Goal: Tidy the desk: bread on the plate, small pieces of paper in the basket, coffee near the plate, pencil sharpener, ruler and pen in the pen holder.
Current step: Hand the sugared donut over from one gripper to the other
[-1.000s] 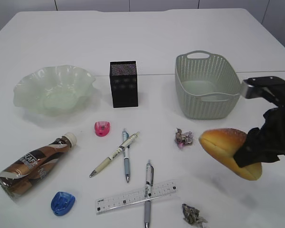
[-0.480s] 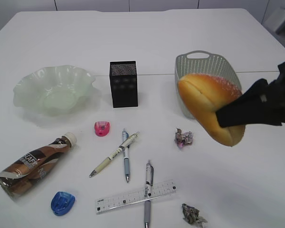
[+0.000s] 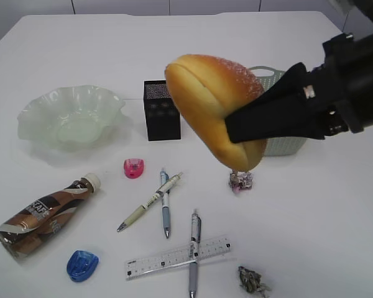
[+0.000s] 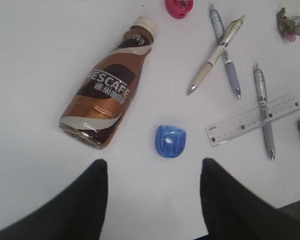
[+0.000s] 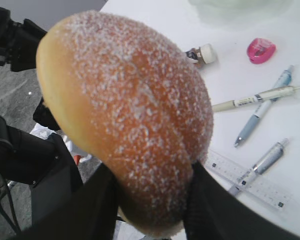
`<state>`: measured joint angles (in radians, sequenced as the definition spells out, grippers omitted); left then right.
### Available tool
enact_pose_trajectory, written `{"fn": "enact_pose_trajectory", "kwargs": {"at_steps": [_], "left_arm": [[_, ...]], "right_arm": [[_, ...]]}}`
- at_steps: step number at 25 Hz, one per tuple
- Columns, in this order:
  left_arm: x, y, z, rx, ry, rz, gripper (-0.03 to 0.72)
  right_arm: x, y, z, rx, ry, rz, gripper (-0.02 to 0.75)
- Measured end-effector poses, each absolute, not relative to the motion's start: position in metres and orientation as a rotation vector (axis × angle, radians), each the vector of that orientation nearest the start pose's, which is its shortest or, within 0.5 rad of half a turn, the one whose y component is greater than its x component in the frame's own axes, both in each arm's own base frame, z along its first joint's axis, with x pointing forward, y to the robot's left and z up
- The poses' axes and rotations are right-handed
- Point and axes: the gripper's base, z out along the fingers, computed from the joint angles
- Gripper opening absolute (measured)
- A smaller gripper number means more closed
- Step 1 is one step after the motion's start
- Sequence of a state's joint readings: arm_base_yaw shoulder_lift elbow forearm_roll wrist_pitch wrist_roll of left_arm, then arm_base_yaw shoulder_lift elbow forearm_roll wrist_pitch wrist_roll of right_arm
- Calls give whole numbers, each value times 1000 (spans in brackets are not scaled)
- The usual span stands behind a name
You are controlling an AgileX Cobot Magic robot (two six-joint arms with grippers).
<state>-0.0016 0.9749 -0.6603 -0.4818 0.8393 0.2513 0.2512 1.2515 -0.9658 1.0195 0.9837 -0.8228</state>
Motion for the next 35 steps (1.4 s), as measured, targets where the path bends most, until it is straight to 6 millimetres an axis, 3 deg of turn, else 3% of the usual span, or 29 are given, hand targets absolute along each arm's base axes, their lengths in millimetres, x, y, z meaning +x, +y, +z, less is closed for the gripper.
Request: {"fn": "enact_pose_trajectory", "kwargs": {"at_steps": [5,9,18,22,27,35], "left_arm": [[169,-37,274,16,2525,-582,434],[169,-49,282,79,2447,-759,447],[170,-72,313,297,2054,-1106,455],[170,-80,323,320,1938,-1166,459],[168,-93,328,336,1889,-1207,541],[176,-122,322,310,1866,-1331,596]], "right_arm": [[207,142,328,-808,2190,1065,269],[206,145,328,-799,2186,1065,269],[206,146,329,-783,2186,1080,269],[206,146,330,-769,2180,1099,269],[206,147,331,-758,2175,1114,269],[206,147,332,-752,2173,1123,269]]}}
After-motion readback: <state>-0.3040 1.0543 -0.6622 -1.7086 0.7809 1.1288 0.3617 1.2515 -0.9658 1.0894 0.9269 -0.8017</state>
